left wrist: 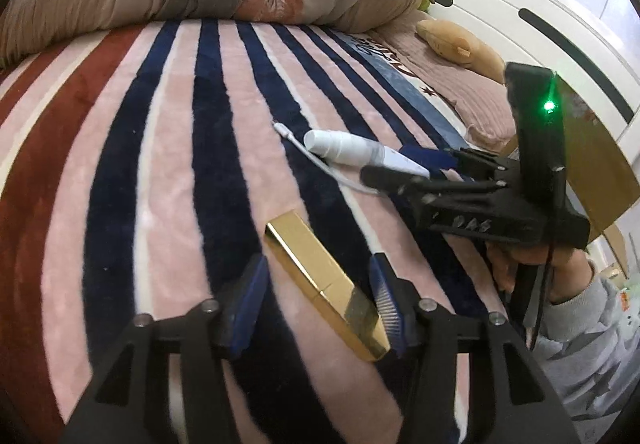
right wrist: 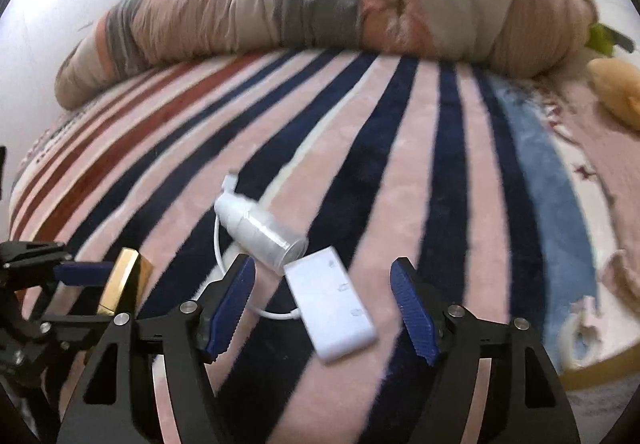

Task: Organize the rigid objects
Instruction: 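Grasp the white adapter with the right gripper while the left gripper holds the gold tube, then carry the gold tube and white adapter over the box and open both grippers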

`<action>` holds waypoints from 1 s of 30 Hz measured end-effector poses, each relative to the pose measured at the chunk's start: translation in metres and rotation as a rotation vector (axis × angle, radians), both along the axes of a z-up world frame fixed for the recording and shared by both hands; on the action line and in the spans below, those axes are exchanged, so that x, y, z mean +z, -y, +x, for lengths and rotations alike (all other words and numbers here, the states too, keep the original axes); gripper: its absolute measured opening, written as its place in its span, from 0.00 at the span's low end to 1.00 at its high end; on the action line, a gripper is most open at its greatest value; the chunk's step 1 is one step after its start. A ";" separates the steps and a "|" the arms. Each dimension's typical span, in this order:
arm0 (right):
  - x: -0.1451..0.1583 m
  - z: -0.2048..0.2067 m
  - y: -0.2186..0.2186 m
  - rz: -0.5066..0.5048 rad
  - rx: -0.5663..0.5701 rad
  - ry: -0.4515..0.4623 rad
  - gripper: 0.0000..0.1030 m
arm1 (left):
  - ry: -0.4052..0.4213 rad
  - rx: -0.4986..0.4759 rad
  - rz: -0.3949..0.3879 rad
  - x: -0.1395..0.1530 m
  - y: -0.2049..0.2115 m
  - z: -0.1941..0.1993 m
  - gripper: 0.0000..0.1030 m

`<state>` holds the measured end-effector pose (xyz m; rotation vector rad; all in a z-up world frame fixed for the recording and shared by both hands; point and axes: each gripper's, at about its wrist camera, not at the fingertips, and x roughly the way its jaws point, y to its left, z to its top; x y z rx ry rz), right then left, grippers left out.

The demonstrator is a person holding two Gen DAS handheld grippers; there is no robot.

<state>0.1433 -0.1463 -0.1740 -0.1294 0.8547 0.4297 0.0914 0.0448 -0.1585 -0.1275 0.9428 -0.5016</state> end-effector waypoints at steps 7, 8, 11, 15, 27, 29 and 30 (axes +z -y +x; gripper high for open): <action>0.007 -0.026 -0.016 -0.073 0.006 0.059 0.25 | -0.009 -0.011 0.009 0.003 -0.009 0.002 0.26; 0.006 -0.030 -0.016 -0.072 0.001 0.058 0.25 | -0.013 -0.008 0.007 0.005 -0.013 0.002 0.25; 0.007 -0.050 -0.013 -0.038 -0.009 0.040 0.25 | -0.001 0.000 0.024 0.013 -0.026 -0.003 0.16; 0.005 -0.082 -0.005 -0.046 -0.001 0.039 0.25 | -0.020 0.011 -0.002 0.013 -0.038 -0.006 0.16; 0.004 -0.087 -0.002 -0.029 0.007 0.077 0.25 | 0.000 0.056 0.075 -0.004 -0.001 0.004 0.26; 0.002 -0.085 -0.004 -0.033 0.008 0.072 0.23 | 0.012 0.043 0.094 -0.004 -0.004 0.004 0.22; 0.002 -0.085 -0.004 -0.034 0.006 0.074 0.22 | 0.011 0.038 0.090 -0.002 -0.007 0.004 0.19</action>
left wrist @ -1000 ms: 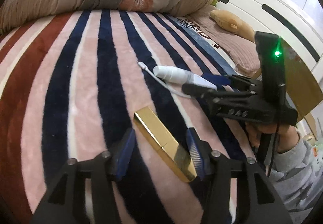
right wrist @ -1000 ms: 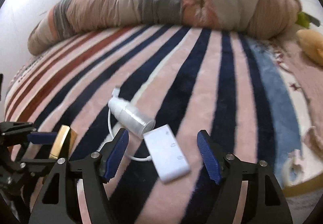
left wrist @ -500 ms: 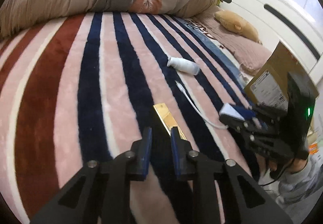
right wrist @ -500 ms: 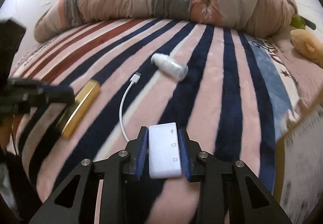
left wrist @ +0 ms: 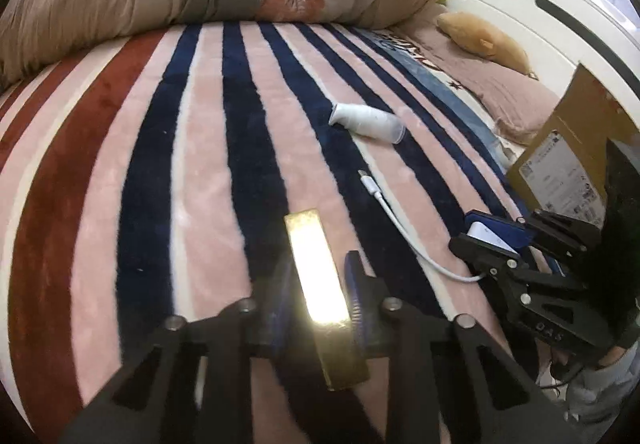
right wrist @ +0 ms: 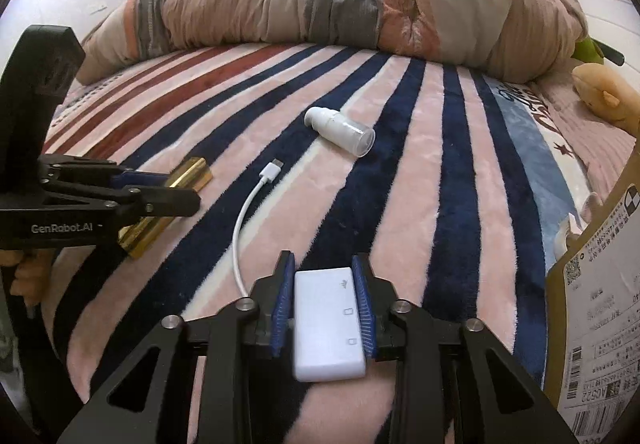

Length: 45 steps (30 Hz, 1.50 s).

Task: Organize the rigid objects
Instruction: 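Carry the gold tube and white adapter over the box and open both grippers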

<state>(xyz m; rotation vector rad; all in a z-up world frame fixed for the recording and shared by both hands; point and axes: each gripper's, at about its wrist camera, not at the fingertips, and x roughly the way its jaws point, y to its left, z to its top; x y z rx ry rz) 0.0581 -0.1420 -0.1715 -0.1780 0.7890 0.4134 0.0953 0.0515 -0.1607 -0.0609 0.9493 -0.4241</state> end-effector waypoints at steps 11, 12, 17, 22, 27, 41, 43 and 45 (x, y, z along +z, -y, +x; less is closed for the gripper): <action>0.005 -0.011 0.003 -0.015 0.019 -0.031 0.29 | 0.008 -0.004 0.042 -0.001 0.000 -0.002 0.20; 0.007 -0.014 0.004 -0.013 0.025 -0.035 0.29 | 0.010 -0.003 0.049 -0.002 0.001 -0.002 0.21; 0.006 -0.024 0.004 -0.041 0.071 -0.033 0.27 | 0.042 0.005 0.105 -0.003 0.005 -0.007 0.15; 0.016 -0.035 -0.007 -0.080 0.069 0.028 0.25 | 0.048 0.018 0.093 0.012 -0.001 -0.013 0.15; 0.060 -0.054 -0.017 -0.047 0.090 0.154 0.25 | 0.144 0.048 0.091 0.066 -0.010 -0.034 0.15; 0.193 -0.111 0.095 0.012 -0.155 0.481 0.25 | 0.362 -0.160 0.032 0.210 0.092 -0.078 0.15; 0.195 -0.113 0.127 0.010 -0.213 0.462 0.25 | 0.367 -0.215 0.019 0.220 0.121 -0.079 0.15; 0.190 -0.112 0.154 0.011 -0.260 0.419 0.25 | 0.364 -0.263 0.011 0.227 0.148 -0.079 0.15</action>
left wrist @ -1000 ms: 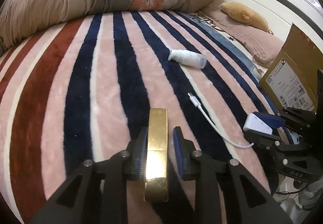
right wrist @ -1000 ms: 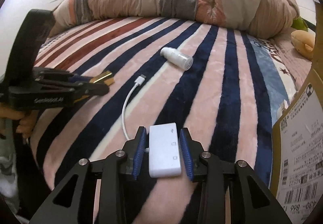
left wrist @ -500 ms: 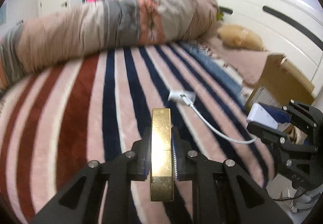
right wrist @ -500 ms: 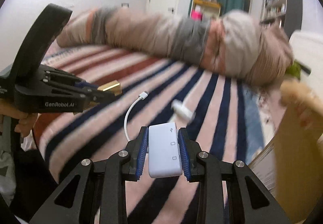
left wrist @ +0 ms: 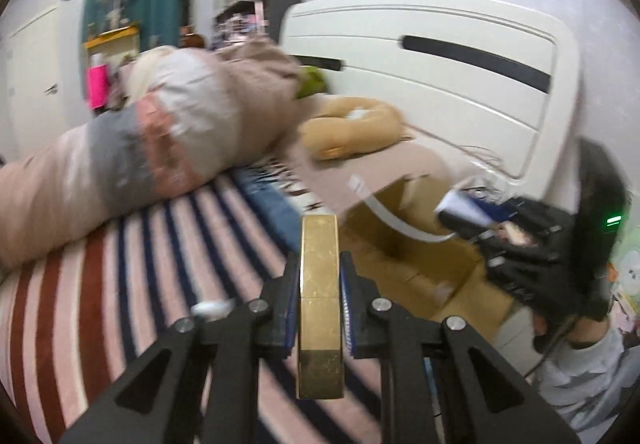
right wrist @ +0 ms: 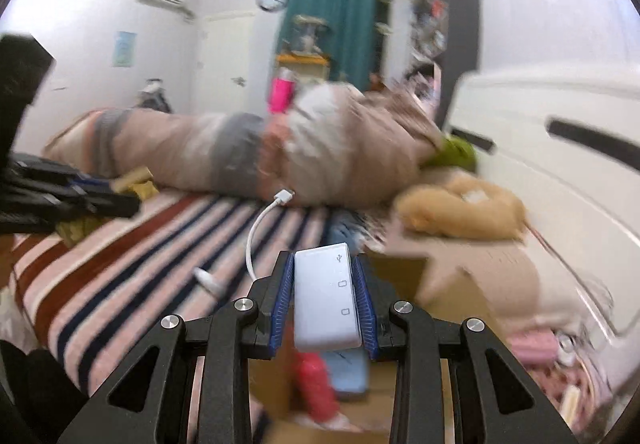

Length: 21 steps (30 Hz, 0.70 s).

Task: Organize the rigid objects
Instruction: 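Carry the gold tube and white adapter over the box and open both grippers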

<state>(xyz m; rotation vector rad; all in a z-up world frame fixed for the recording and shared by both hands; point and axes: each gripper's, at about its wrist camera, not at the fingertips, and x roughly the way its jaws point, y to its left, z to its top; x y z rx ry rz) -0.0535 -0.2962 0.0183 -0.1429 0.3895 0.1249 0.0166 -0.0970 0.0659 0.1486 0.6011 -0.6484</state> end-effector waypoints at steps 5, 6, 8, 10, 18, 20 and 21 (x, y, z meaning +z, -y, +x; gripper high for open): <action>-0.033 0.024 0.041 -0.013 -0.055 -0.138 0.25 | -0.049 -0.083 0.017 0.002 0.066 0.010 0.15; -0.039 0.029 0.045 -0.025 -0.071 -0.152 0.25 | -0.060 -0.092 0.025 0.000 0.077 0.012 0.15; -0.048 0.033 0.053 -0.032 -0.085 -0.168 0.25 | -0.085 -0.109 0.046 -0.004 0.097 0.015 0.15; -0.052 0.031 0.063 -0.007 -0.068 -0.176 0.26 | -0.113 -0.117 0.064 -0.011 0.110 0.019 0.15; -0.056 0.024 0.085 0.060 -0.029 -0.165 0.31 | -0.237 -0.188 0.169 -0.046 0.162 0.040 0.15; -0.055 0.024 0.086 0.062 -0.020 -0.164 0.31 | -0.264 -0.197 0.188 -0.050 0.175 0.049 0.15; -0.055 0.022 0.087 0.065 -0.015 -0.164 0.32 | -0.278 -0.207 0.204 -0.053 0.183 0.053 0.15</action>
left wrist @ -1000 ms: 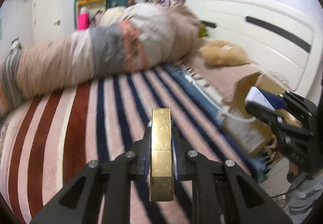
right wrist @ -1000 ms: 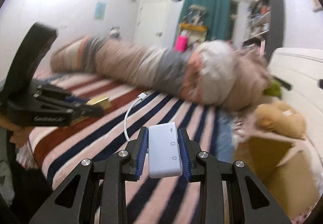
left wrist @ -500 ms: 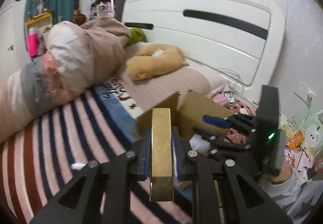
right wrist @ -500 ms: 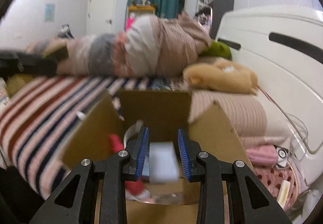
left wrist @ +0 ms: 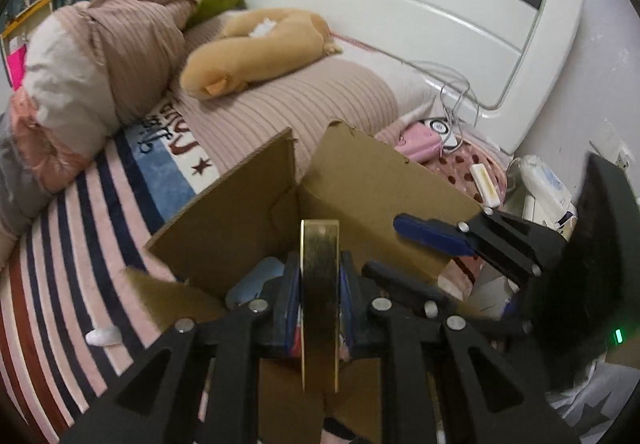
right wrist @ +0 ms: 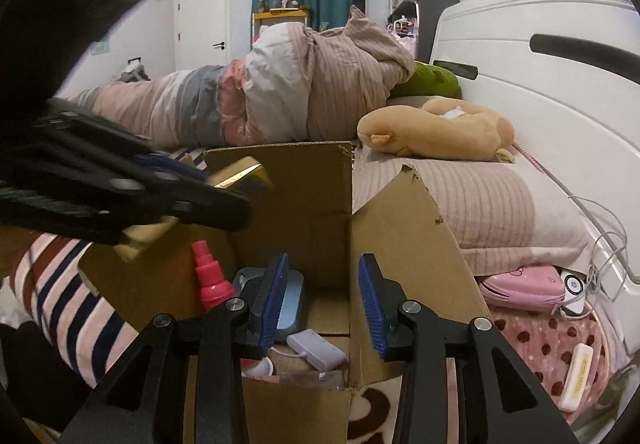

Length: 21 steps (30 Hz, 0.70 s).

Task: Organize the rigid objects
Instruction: 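Carry the gold tube and white adapter over the box and open both grippers, then withdraw both grippers from the box back over the bed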

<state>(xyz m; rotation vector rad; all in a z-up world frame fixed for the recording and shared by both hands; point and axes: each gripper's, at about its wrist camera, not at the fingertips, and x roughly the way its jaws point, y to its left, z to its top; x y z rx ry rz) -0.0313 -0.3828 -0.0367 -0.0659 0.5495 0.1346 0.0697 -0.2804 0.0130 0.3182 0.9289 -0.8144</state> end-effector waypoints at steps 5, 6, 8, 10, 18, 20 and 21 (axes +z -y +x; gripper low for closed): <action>-0.002 -0.004 0.008 0.002 -0.024 0.002 0.36 | -0.033 -0.011 0.046 -0.012 0.022 0.014 0.14; -0.002 -0.004 0.009 0.008 -0.028 0.001 0.37 | -0.035 -0.016 0.039 -0.013 0.023 0.014 0.14; -0.004 -0.005 0.011 0.014 -0.030 -0.006 0.38 | -0.033 -0.018 0.025 -0.011 0.021 0.012 0.15; -0.005 -0.006 0.010 0.006 -0.031 -0.013 0.38 | -0.023 -0.012 0.018 -0.007 0.016 0.010 0.18; 0.010 -0.011 -0.012 -0.015 -0.019 0.008 0.39 | 0.043 0.069 -0.099 0.029 -0.047 0.001 0.47; 0.016 -0.013 -0.022 -0.020 -0.007 0.022 0.39 | 0.077 0.100 -0.122 0.040 -0.073 -0.002 0.52; 0.020 -0.014 -0.028 -0.019 0.001 0.034 0.39 | 0.099 0.127 -0.132 0.044 -0.091 -0.004 0.55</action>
